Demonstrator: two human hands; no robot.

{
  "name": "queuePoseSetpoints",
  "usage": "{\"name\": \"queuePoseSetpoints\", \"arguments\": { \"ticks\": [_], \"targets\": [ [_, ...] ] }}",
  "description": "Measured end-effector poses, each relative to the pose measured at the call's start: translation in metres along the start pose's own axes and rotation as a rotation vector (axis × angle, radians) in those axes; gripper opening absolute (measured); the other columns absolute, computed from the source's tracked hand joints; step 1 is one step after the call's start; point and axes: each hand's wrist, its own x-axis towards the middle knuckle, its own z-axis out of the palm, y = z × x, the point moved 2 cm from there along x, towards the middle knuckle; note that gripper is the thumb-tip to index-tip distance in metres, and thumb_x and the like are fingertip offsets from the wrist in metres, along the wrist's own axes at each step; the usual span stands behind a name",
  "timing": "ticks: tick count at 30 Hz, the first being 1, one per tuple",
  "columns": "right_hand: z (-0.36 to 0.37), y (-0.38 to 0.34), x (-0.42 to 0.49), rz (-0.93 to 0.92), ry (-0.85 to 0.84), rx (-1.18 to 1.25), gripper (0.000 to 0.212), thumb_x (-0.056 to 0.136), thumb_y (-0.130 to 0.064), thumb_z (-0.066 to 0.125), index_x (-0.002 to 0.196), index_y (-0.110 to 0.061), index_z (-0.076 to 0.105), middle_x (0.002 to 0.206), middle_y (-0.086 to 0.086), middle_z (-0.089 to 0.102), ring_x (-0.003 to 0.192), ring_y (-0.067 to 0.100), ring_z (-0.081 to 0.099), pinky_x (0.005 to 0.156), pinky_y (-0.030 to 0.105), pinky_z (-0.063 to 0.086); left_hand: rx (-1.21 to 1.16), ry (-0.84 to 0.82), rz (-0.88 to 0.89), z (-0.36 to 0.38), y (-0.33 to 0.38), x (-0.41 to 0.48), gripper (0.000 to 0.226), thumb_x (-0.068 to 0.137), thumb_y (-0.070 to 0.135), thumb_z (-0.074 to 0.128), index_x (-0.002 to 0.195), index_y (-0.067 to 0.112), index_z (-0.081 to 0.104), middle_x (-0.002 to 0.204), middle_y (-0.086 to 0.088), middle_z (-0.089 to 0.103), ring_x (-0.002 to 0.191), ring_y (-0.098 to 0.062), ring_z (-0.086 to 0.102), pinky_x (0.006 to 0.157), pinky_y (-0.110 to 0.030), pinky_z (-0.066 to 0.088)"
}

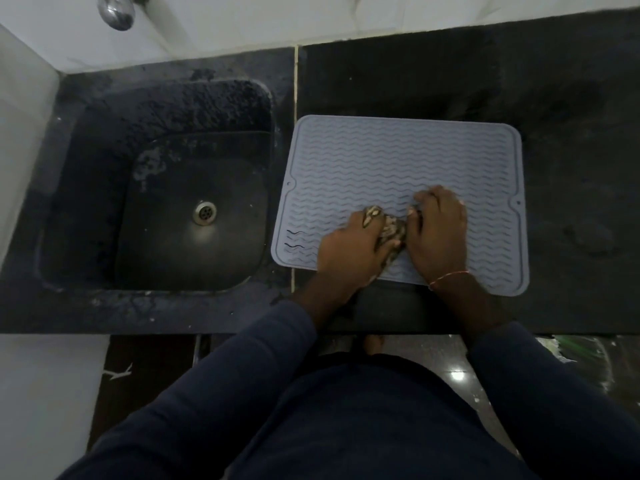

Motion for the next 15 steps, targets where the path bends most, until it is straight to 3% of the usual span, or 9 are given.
{"name": "queuePoseSetpoints", "arguments": {
  "ticks": [2,4,10,13,15],
  "targets": [
    [0.003,0.002,-0.003,-0.007,-0.003,-0.032,0.034,0.093,-0.03,0.051,0.12,-0.011,0.059,0.133,0.013,0.052,0.13,0.031,0.042,0.114,0.048,0.023,0.033,0.013,0.017,-0.007,-0.014,0.0,0.053,0.093,0.054,0.043,0.13,0.019,0.055,0.126,-0.012,0.057,0.084,-0.035,0.065,0.065,-0.041,0.052],
    [0.002,0.002,-0.003,-0.004,-0.013,-0.045,0.036,0.094,-0.033,0.051,0.122,-0.012,0.057,0.135,0.012,0.051,0.133,0.03,0.039,0.115,0.047,0.019,0.041,-0.043,-0.053,-0.018,-0.037,-0.003,0.05,0.096,0.051,0.042,0.135,0.02,0.049,0.132,-0.011,0.052,0.095,-0.035,0.062,0.074,-0.042,0.05],
    [0.003,0.001,-0.005,-0.003,-0.003,-0.078,0.039,0.093,-0.036,0.05,0.122,-0.011,0.057,0.136,0.014,0.051,0.133,0.032,0.04,0.115,0.049,0.022,0.15,0.021,-0.292,-0.047,-0.109,-0.022,0.04,0.097,0.047,0.042,0.125,0.021,0.051,0.117,-0.012,0.055,0.093,-0.038,0.061,0.075,-0.042,0.047],
    [0.002,-0.001,-0.002,0.023,0.017,-0.052,0.037,0.095,-0.037,0.045,0.119,-0.012,0.058,0.133,0.011,0.053,0.131,0.03,0.042,0.114,0.049,0.023,-0.003,0.169,-0.344,-0.054,-0.101,-0.017,0.035,0.096,0.044,0.046,0.119,0.019,0.055,0.111,-0.012,0.059,0.094,-0.037,0.061,0.076,-0.042,0.047],
    [-0.001,0.0,-0.003,0.037,0.014,-0.009,0.037,0.097,-0.038,0.039,0.117,-0.013,0.058,0.13,0.01,0.055,0.13,0.029,0.043,0.114,0.048,0.023,-0.164,0.199,-0.288,-0.048,-0.061,-0.01,0.033,0.097,0.043,0.046,0.116,0.018,0.056,0.108,-0.011,0.061,0.093,-0.034,0.061,0.073,-0.037,0.044]
  ]
}}
